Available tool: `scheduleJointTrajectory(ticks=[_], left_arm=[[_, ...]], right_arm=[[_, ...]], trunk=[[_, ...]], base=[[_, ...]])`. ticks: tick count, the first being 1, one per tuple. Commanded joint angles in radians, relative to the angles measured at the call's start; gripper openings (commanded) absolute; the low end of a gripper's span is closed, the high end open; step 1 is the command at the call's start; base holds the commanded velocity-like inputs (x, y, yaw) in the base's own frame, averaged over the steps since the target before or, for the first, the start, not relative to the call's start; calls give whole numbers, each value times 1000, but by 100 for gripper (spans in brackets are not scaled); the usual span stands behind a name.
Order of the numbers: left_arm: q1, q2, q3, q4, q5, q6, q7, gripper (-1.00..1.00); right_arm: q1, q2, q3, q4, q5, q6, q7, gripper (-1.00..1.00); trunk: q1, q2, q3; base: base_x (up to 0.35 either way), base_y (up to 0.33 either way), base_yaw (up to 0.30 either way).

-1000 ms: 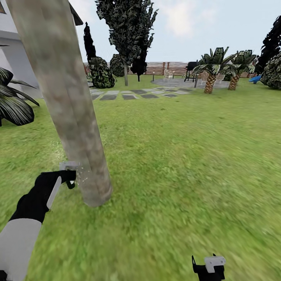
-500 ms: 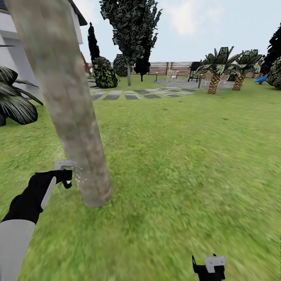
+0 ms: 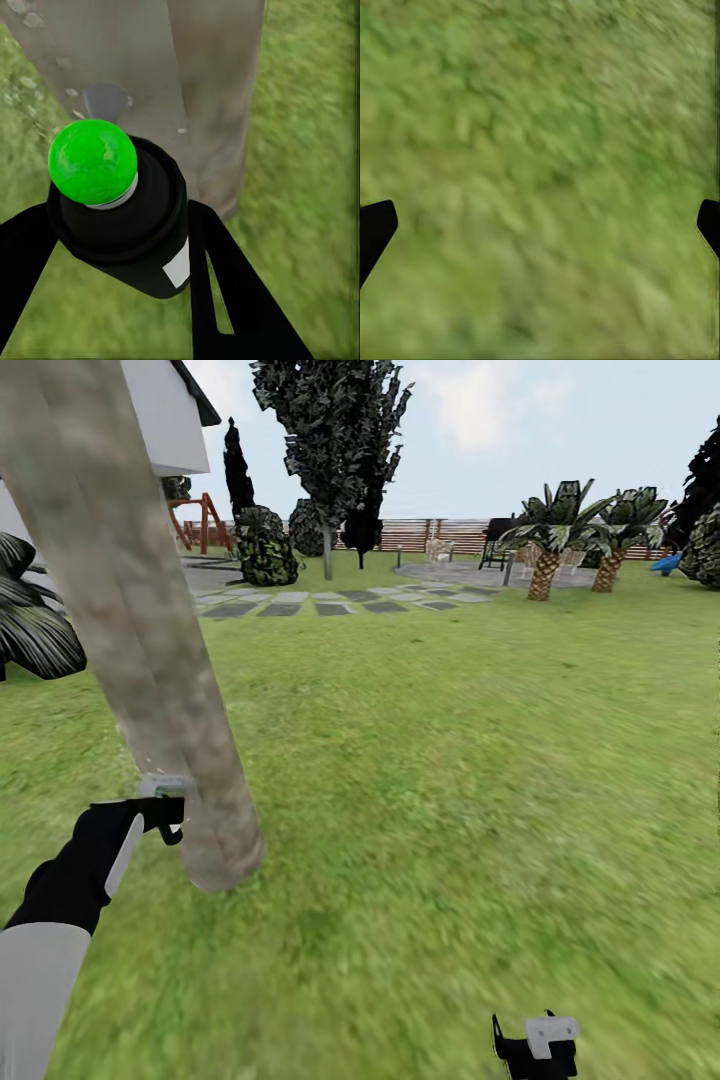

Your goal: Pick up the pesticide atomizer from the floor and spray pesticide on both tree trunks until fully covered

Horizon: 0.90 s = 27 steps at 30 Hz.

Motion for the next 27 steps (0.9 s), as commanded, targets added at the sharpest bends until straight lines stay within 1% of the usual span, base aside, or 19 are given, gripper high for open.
scheduleJointTrajectory(ticks=[1,11,22,24,27], left_arm=[[0,0,0,0,0,0,0,-100],[0,1,2,0,-2,1,5,-100],[0,2,2,5,-4,0,8,-100],[0,2,2,10,-5,0,9,-100],[1,3,2,44,-5,-3,12,-100]], right_arm=[[0,0,0,0,0,0,0,100],[0,1,0,0,0,0,0,100],[0,2,1,0,0,0,0,100],[0,2,2,0,0,0,0,100],[0,2,1,0,0,0,1,100]], trunk=[[0,0,0],[0,0,0],[0,0,0],[0,0,0],[0,0,0]], base=[[0,-274,0],[0,-274,17],[5,-274,262],[104,-274,123],[127,-274,26]])
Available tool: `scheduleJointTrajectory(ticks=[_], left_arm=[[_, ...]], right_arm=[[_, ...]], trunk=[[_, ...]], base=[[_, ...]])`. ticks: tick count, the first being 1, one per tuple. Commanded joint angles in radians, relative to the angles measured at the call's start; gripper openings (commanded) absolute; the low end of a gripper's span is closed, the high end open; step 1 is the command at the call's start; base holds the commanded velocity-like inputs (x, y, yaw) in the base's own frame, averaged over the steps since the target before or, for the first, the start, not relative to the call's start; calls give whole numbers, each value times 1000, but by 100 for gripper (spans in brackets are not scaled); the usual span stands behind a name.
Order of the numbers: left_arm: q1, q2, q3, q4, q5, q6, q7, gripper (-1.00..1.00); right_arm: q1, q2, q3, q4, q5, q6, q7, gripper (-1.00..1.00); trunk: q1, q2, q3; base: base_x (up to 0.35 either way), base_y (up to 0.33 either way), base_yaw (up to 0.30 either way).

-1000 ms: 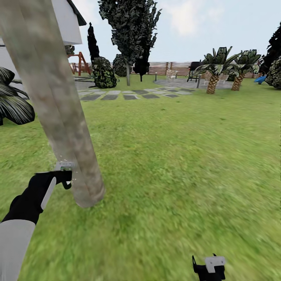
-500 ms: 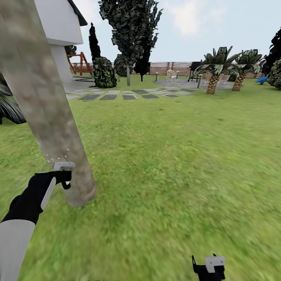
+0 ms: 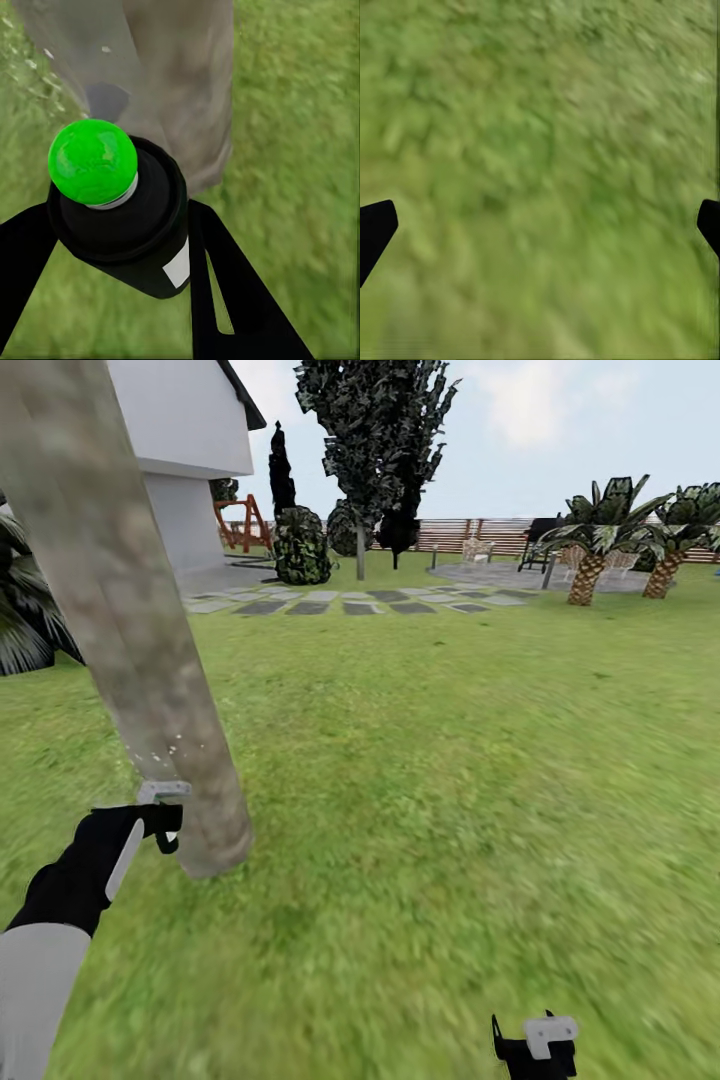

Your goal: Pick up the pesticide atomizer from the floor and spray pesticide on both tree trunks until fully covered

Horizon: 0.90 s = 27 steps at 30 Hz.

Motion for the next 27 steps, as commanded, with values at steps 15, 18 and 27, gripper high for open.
scheduleJointTrajectory(ticks=[15,18,27], left_arm=[[10,-44,42,101,-15,-26,14,-100],[23,29,52,117,-17,-29,48,-100],[25,-55,43,224,-19,-147,88,-100]], right_arm=[[-1,0,0,0,0,0,1,100],[0,0,0,0,0,0,1,100],[-1,-2,-1,0,0,0,1,100]], trunk=[[0,0,0],[0,0,0],[0,0,0]], base=[[133,-274,121],[152,-251,101],[203,-57,5]])
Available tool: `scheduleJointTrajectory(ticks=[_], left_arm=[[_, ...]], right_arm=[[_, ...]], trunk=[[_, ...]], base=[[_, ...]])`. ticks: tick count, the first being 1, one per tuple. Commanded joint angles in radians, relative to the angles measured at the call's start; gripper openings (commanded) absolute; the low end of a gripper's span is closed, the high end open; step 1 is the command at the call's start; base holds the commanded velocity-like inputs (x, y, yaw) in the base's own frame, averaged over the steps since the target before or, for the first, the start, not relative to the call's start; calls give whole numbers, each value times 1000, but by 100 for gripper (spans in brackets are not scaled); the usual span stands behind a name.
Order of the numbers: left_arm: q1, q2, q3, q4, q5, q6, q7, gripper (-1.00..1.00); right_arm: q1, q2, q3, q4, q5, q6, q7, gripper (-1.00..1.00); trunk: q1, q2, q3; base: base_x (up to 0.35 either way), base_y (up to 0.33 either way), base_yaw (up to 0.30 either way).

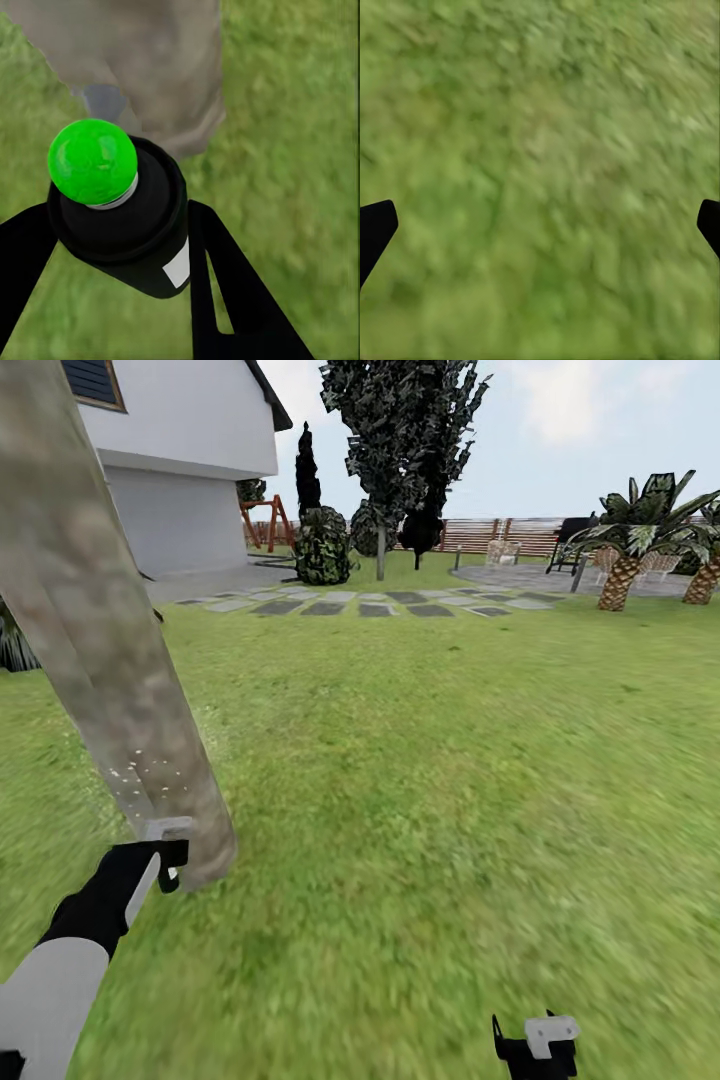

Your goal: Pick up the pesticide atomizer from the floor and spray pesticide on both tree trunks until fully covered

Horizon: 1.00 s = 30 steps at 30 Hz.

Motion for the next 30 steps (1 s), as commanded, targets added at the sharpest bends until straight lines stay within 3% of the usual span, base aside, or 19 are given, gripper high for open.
scheduleJointTrajectory(ticks=[1,3,4,6,8,12,15,18,21,25,27,29,30], left_arm=[[0,1,2,1,-3,-1,1,-100],[0,14,7,2,-3,-1,3,-100],[1,42,8,3,-3,0,5,-100],[9,72,10,18,0,-1,9,-100],[18,82,21,51,1,-4,10,-100],[24,72,28,114,1,-114,11,-100],[24,27,27,118,-3,-126,12,-100],[24,19,28,118,-4,-127,12,-100],[30,35,34,121,-3,-128,9,-100],[73,92,36,122,-3,-130,10,-100],[80,93,34,122,-3,-130,10,-100],[83,70,29,122,-4,-134,11,-100],[83,39,27,121,-4,-136,28,-100]], right_arm=[[0,0,0,0,0,0,0,100],[0,0,0,0,0,0,0,100],[1,0,1,0,0,0,0,100],[0,1,1,0,0,0,0,100],[0,1,1,0,0,0,0,100],[0,2,1,0,0,0,0,100],[0,2,1,0,0,0,0,100],[0,2,1,0,0,0,0,100],[0,2,1,0,0,0,0,100],[0,2,1,0,0,0,0,100],[0,2,1,0,0,0,0,100],[0,2,1,0,0,0,0,100],[0,2,1,0,0,0,0,100]], trunk=[[0,0,0],[0,0,0],[0,0,0],[0,0,0],[0,0,0],[0,0,0],[0,0,0],[0,0,0],[0,0,0],[0,0,0],[0,0,0],[0,0,0],[0,0,0]], base=[[9,0,0],[4,0,0],[0,0,0],[0,0,0],[0,0,55],[63,0,234],[306,0,79],[326,0,9],[89,0,29],[10,0,224],[1,0,274],[0,0,267],[0,0,123]])
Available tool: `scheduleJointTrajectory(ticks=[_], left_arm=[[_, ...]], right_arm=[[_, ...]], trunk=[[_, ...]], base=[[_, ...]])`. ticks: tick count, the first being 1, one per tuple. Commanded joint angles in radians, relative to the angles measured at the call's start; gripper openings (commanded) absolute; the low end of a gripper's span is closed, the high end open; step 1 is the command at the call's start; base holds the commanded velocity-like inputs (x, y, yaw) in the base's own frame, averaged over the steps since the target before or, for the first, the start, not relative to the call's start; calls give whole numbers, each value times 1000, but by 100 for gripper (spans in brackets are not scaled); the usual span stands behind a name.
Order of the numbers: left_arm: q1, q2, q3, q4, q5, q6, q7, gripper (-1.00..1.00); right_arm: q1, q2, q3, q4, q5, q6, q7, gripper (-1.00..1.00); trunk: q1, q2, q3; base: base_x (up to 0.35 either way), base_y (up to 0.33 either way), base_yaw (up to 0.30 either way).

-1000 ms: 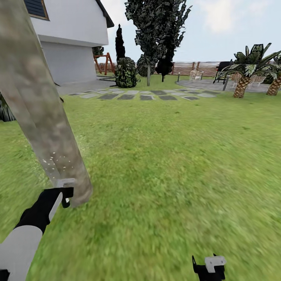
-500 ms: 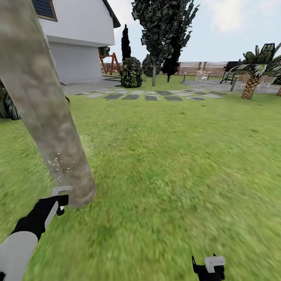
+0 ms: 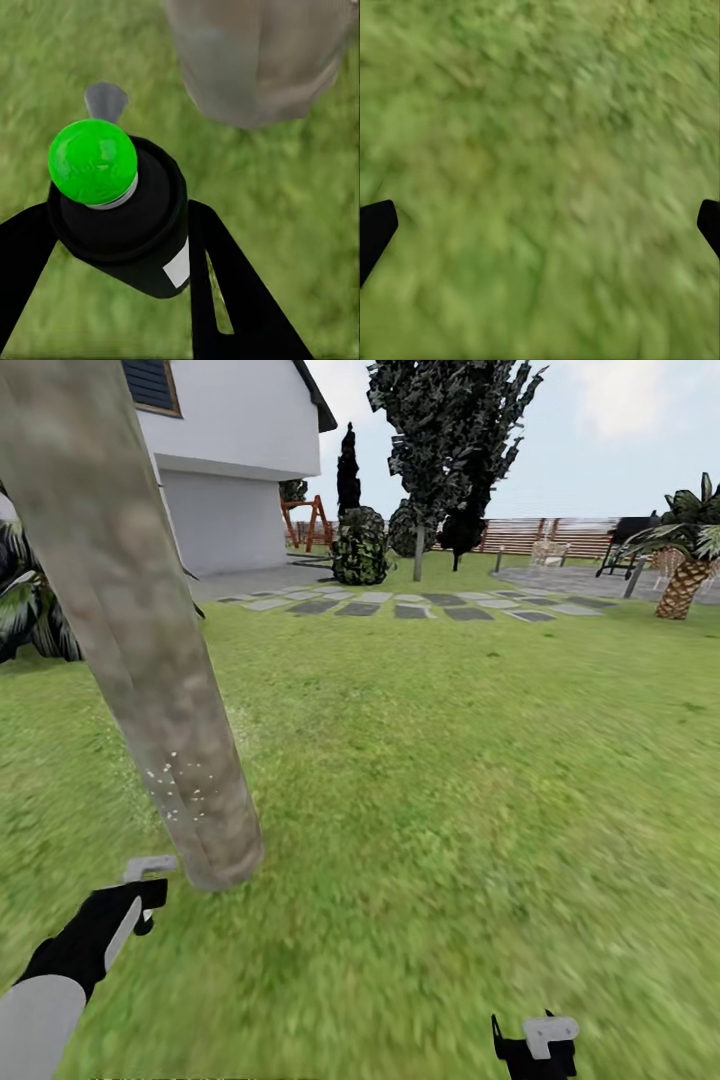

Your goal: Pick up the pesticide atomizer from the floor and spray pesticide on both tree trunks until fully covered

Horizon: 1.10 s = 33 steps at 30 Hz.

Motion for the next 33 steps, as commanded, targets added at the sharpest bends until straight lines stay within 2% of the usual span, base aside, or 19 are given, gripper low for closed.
scheduleJointTrajectory(ticks=[1,2,4,5,7,8,9,11,13,17,19,23,24,26,33], left_arm=[[-1,-36,-1,-1,-6,-1,51,-100],[-2,-63,-1,-3,-4,-1,95,-100],[-3,-91,-4,-1,-2,-2,140,-100],[-3,-86,0,1,-3,-4,146,-100],[-1,-48,-1,19,-3,-26,147,-100],[-1,-31,-2,43,-3,-43,145,-100],[1,-18,-6,112,-4,-92,143,-100],[1,-22,-22,134,-3,-127,138,-100],[1,-30,-44,133,0,-133,138,-100],[-2,-58,-46,130,12,-135,142,-100],[-1,-80,-47,144,13,-173,149,-100],[0,-83,-45,215,22,-226,158,-100],[0,-83,-45,249,49,-257,158,-100],[0,-82,-45,266,73,-298,159,-100],[1,-76,-46,293,80,-317,160,-100]], right_arm=[[0,0,0,0,0,0,0,100],[0,0,0,0,0,0,0,100],[0,0,0,0,0,0,0,100],[0,0,0,0,0,0,0,100],[0,0,0,0,0,0,0,100],[0,0,0,1,1,0,0,100],[0,0,0,1,1,0,0,100],[0,0,0,1,1,0,0,100],[0,0,0,2,1,0,0,100],[0,0,0,2,1,0,1,100],[0,0,0,2,1,0,1,100],[0,0,0,2,1,0,0,100],[0,0,0,2,0,0,0,100],[0,0,0,2,0,0,0,100],[0,1,0,2,1,0,0,100]], trunk=[[0,0,0],[0,0,0],[0,0,0],[0,0,0],[0,0,0],[0,0,0],[0,0,0],[0,0,0],[0,0,0],[0,0,0],[0,0,0],[0,0,0],[0,0,0],[0,0,0],[0,0,0]], base=[[0,0,50],[0,0,26],[0,0,11],[0,0,2],[0,0,1],[0,0,0],[0,0,0],[0,0,0],[142,7,0],[312,69,0],[334,62,0],[250,-114,0],[47,-249,0],[18,-263,23],[2,-122,240]])
